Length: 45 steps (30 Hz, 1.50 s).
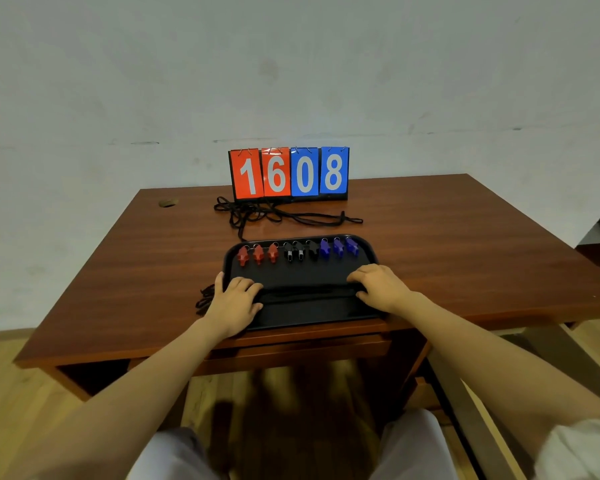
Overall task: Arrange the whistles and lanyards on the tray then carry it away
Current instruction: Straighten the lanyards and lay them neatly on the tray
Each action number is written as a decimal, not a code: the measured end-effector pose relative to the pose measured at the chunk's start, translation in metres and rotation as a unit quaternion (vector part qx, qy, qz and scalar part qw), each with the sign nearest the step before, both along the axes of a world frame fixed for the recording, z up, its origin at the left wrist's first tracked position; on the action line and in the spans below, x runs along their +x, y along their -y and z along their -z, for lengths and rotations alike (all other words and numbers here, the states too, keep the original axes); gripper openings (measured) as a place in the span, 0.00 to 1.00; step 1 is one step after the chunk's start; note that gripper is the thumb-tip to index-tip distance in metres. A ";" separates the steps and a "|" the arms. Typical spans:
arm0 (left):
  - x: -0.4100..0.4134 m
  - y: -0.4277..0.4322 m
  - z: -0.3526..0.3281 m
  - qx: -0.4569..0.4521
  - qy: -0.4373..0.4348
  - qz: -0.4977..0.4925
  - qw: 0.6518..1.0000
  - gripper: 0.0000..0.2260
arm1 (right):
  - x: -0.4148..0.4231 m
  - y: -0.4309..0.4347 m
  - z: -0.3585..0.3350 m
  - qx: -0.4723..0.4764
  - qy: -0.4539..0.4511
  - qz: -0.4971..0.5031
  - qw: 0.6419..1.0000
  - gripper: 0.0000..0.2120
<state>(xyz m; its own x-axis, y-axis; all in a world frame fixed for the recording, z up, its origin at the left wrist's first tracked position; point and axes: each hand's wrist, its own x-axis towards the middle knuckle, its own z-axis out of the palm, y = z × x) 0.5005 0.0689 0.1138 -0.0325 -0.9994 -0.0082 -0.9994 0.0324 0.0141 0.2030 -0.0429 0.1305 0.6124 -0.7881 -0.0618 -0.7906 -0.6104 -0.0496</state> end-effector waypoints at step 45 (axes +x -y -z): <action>0.045 0.242 -0.023 -0.056 -0.038 -0.116 0.991 0.15 | 0.184 0.196 -0.006 0.043 0.164 0.154 0.973 0.12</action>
